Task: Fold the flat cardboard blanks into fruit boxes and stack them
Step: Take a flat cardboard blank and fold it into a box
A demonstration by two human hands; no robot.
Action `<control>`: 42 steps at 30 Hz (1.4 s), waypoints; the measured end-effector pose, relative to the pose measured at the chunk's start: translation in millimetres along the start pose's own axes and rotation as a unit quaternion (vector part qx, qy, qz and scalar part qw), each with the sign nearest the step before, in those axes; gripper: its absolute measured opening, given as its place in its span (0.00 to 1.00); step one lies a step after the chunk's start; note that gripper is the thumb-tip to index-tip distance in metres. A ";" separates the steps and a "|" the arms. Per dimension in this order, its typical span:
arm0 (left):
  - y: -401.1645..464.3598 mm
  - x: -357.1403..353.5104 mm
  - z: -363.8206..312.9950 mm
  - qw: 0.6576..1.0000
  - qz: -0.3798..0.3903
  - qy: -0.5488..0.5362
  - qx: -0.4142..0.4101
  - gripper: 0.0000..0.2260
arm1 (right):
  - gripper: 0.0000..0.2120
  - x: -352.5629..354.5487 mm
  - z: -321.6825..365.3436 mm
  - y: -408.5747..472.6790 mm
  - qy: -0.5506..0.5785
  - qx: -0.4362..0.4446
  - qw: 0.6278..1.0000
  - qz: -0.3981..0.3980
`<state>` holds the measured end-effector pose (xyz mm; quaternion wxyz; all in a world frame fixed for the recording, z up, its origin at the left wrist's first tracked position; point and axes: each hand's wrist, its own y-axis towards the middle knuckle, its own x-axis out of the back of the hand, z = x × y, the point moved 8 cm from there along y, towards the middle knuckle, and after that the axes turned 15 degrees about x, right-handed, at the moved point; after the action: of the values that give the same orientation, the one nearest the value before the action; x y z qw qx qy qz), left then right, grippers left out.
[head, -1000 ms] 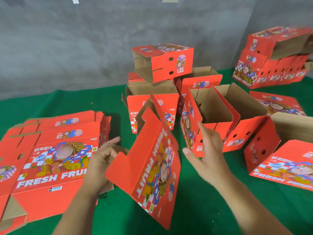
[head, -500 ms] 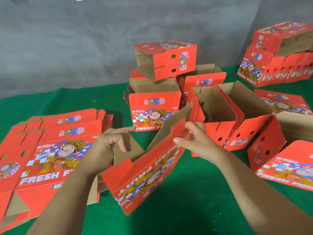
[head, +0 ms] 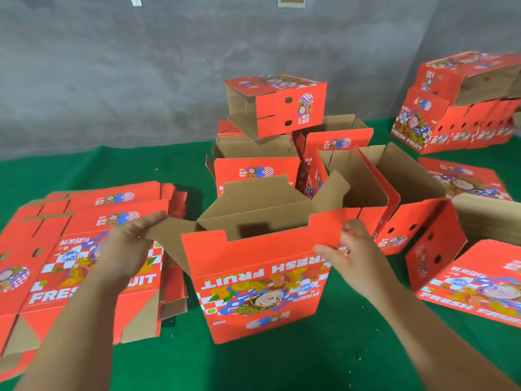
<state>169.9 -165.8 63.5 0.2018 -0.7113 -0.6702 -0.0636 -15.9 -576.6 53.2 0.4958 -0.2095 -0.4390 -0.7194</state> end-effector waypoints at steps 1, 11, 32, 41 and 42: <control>-5.3 -0.7 -1.4 1.000 0.004 0.000 -0.010 0.28 | 0.27 -6.7 3.8 -6.9 0.008 -0.007 1.000 0.007; -65.1 -34.3 37.3 0.984 0.036 -0.165 0.048 0.23 | 0.30 -29.2 19.9 -26.6 0.154 -0.076 0.985 0.028; -90.8 -39.0 17.6 0.974 -0.155 -0.057 -0.157 0.18 | 0.18 -20.1 34.3 -36.7 0.093 -0.097 0.985 -0.109; -93.2 -55.6 25.1 0.974 -0.149 -0.020 -0.167 0.14 | 0.16 -33.4 24.4 -20.5 0.096 -0.146 0.984 -0.032; -90.2 -56.0 21.0 0.970 -0.158 0.025 -0.183 0.17 | 0.14 -33.2 30.2 -16.5 0.067 -0.114 0.991 -0.037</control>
<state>72.6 -208.1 42.4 0.0726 -0.6196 -0.7457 -0.2341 -20.7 -531.6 37.7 0.4700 -0.1992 -0.3273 -0.7951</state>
